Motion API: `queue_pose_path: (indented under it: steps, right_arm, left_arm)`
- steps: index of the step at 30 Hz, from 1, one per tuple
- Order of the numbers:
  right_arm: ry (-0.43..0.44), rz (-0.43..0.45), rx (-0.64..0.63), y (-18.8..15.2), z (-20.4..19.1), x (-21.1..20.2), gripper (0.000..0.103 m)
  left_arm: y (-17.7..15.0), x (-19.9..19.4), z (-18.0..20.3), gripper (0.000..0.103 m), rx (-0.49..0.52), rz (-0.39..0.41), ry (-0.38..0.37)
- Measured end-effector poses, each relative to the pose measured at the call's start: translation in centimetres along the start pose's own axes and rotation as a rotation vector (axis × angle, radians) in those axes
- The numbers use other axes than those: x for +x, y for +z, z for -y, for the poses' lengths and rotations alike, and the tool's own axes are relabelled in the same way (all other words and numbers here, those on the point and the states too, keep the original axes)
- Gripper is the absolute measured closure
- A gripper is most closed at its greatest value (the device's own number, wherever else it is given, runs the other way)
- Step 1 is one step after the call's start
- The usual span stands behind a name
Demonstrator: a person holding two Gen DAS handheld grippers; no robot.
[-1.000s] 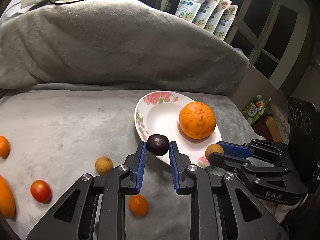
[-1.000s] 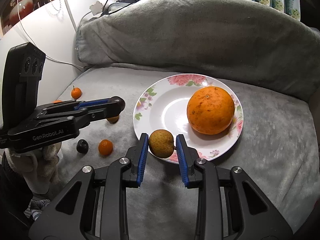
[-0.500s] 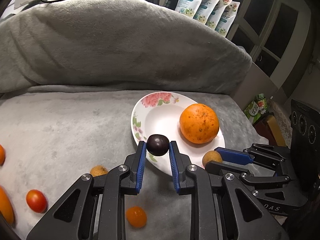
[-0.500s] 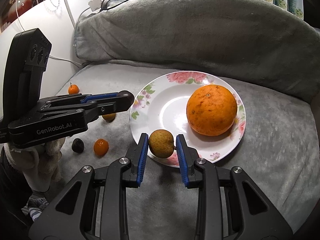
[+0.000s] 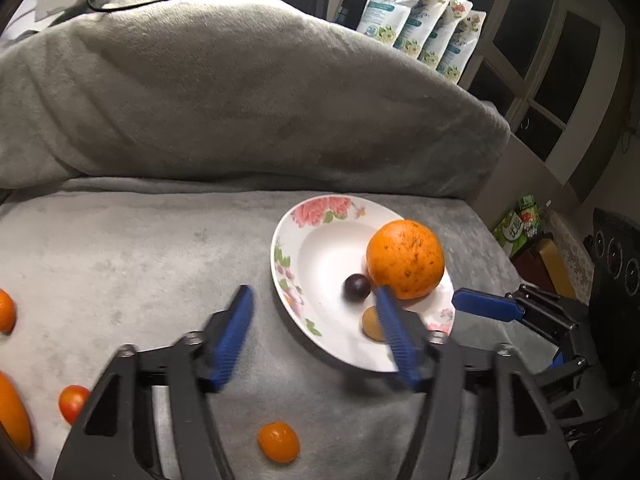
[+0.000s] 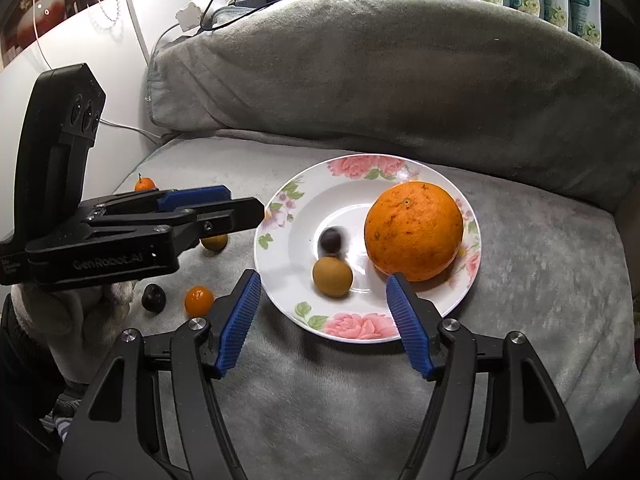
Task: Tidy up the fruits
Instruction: 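Withdraw both tools from the plate toward the remaining fruits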
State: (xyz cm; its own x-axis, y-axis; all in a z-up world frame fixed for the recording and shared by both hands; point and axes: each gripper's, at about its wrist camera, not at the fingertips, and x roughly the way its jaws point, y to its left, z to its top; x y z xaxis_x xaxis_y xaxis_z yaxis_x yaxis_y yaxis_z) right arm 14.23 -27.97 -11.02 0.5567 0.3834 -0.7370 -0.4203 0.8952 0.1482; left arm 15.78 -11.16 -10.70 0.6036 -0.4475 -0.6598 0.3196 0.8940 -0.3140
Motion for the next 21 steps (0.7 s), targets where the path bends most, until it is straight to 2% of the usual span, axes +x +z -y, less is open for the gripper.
queue_pose_path:
  steps: [2, 4, 5, 7, 8, 9, 21]
  right_arm:
    - [0.005, 0.000, -0.001, 0.0, -0.1, -0.1, 0.030]
    - [0.008, 0.000, -0.002, -0.1, -0.2, -0.1, 0.030]
    - [0.009, 0.001, -0.002, 0.0, -0.3, -0.2, 0.030]
    - [0.010, 0.004, -0.002, 0.0, -0.5, -0.3, 0.021]
    - [0.009, 0.012, -0.002, 0.0, -0.6, -0.4, 0.013]
    - [0.010, 0.021, -0.003, 0.0, -0.7, -0.6, 0.011]
    - [0.021, 0.020, -0.011, 0.1, -1.6, -0.9, 0.011]
  left_arm:
    - [0.1, -0.3, 0.0, 0.030, -0.003, 0.009, -0.010]
    - [0.2, -0.4, 0.1, 0.022, -0.003, 0.005, -0.008]
    - [0.2, -0.5, 0.3, 0.022, -0.001, 0.007, -0.008]
    - [0.3, -0.6, 0.5, 0.022, 0.005, 0.009, -0.007]
    - [0.3, -0.7, 0.5, 0.022, 0.006, 0.009, -0.005]
    - [0.3, -0.8, 0.5, 0.022, 0.006, 0.009, -0.003]
    - [0.2, -2.2, 0.2, 0.022, -0.003, 0.029, 0.014]
